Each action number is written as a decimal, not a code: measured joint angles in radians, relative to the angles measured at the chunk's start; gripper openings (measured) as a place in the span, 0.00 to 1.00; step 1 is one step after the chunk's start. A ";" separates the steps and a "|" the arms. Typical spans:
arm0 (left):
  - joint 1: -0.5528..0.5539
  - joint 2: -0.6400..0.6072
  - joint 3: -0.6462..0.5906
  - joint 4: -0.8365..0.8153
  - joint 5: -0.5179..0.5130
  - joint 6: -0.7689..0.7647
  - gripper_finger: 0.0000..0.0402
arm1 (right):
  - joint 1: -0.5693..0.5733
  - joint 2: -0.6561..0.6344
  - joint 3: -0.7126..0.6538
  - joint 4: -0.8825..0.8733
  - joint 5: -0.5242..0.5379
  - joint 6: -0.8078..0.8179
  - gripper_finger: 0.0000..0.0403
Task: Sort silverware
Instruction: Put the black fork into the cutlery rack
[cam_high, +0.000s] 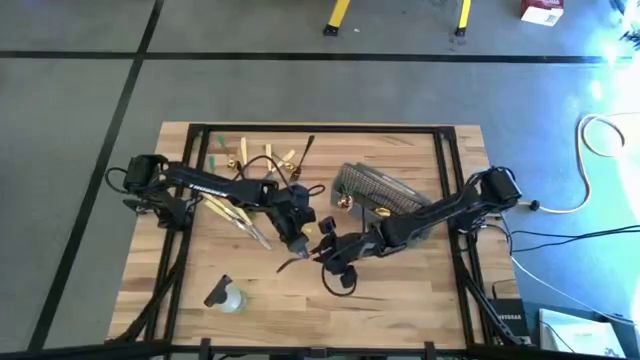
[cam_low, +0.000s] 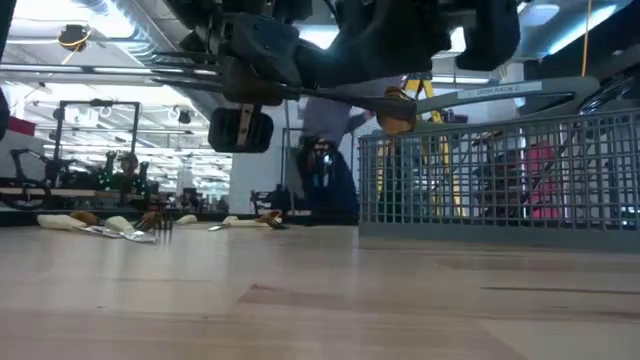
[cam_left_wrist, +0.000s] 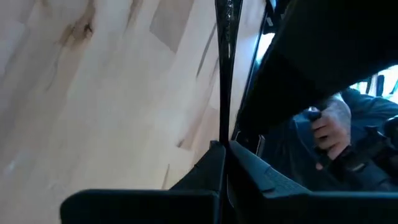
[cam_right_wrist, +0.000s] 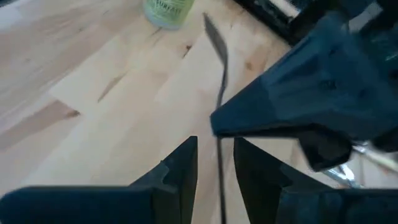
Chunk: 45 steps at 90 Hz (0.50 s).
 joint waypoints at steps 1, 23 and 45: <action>0.000 0.000 0.000 0.000 0.000 0.000 0.00 | 0.000 0.004 0.000 -0.001 0.000 0.002 0.22; 0.000 0.000 0.000 0.001 0.000 0.000 0.00 | -0.001 0.069 -0.001 0.060 0.021 -0.018 0.22; 0.000 0.000 0.000 -0.001 0.000 0.003 0.00 | 0.000 0.074 -0.001 0.058 0.049 -0.019 0.22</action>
